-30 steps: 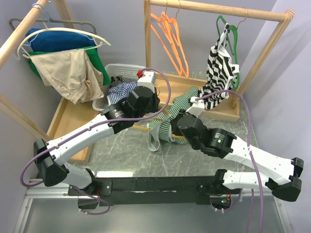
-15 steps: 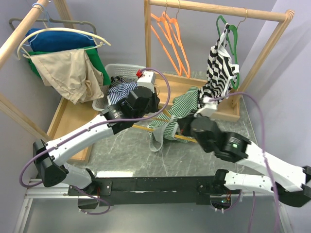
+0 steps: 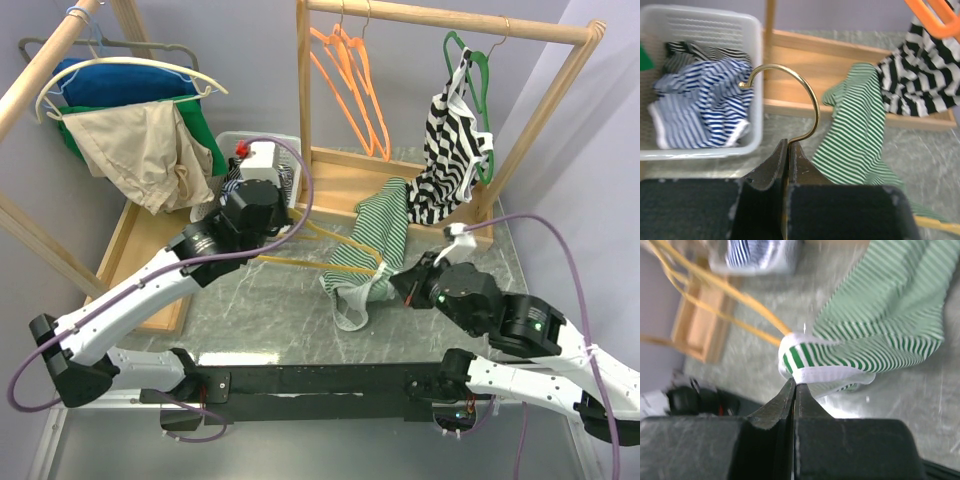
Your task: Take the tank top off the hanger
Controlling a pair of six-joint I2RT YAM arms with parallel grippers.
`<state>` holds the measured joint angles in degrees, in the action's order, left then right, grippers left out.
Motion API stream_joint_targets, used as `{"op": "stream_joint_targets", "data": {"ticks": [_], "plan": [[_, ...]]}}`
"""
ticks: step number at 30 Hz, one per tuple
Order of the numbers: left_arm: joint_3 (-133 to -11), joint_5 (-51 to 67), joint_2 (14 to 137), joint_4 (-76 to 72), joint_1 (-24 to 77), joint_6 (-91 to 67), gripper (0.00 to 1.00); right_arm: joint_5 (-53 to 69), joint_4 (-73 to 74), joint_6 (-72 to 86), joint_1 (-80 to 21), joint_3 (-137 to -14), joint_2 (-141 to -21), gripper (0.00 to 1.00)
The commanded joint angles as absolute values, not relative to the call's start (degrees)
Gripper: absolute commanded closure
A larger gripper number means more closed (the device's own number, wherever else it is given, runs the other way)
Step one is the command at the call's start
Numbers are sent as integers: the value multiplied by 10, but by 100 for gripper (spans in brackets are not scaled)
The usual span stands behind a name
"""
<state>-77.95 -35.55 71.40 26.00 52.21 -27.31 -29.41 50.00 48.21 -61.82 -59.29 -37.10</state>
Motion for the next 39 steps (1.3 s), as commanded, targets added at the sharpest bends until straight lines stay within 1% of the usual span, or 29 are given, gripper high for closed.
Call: {"op": "stream_joint_targets", "data": {"ticks": [1, 5, 7, 8, 9, 10, 12, 13, 15, 16, 17, 19, 22, 23, 27, 30, 33, 35, 36, 37, 39], "plan": [[-785, -419, 680, 279, 509, -260, 99, -201, 490, 465, -619, -560, -382, 100], [-775, -425, 662, 280, 505, -262, 99, -162, 471, 426, -621, -559, -420, 100], [-771, -429, 657, 280, 504, -265, 99, -172, 476, 432, -622, -570, -431, 100], [-769, -425, 653, 279, 504, -263, 99, -185, 485, 448, -623, -577, -437, 88], [-767, -416, 650, 273, 504, -256, 99, -213, 505, 453, -622, -591, -437, 84], [-762, -411, 648, 270, 504, -251, 99, -226, 513, 460, -622, -599, -433, 77], [-758, -403, 643, 263, 504, -239, 99, -255, 526, 463, -621, -617, -413, 72], [-756, -398, 642, 263, 504, -236, 99, -257, 525, 459, -621, -621, -404, 57], [-753, -387, 641, 258, 504, -226, 99, -259, 512, 436, -621, -634, -380, 54], [-748, -368, 639, 249, 504, -222, 99, -245, 503, 425, -621, -635, -373, 44], [-744, -353, 636, 240, 504, -211, 99, -237, 481, 398, -621, -637, -362, 38], [-730, -315, 628, 209, 504, -198, 99, -200, 462, 368, -621, -639, -358, 34], [-724, -244, 628, 186, 504, -181, 99, -155, 435, 319, -621, -642, -369, 33], [-724, -211, 628, 175, 504, -175, 99, -121, 427, 302, -622, -645, -382, 33], [-730, -154, 635, 157, 504, -163, 99, -69, 417, 277, -621, -642, -417, 35], [-730, -119, 636, 142, 504, -158, 99, -50, 410, 269, -622, -634, -438, 38], [-733, -111, 640, 140, 504, -159, 99, -36, 390, 269, -622, -623, -439, 46], [-736, -113, 643, 143, 504, -160, 99, -34, 383, 272, -622, -617, -432, 56], [-737, -114, 645, 146, 504, -160, 99, -35, 383, 273, -622, -616, -430, 63], [-737, -115, 645, 144, 504, -160, 99, -34, 383, 273, -622, -615, -425, 73], [-733, -116, 643, 142, 504, -161, 99, -34, 383, 275, -622, -613, -420, 85]]}}
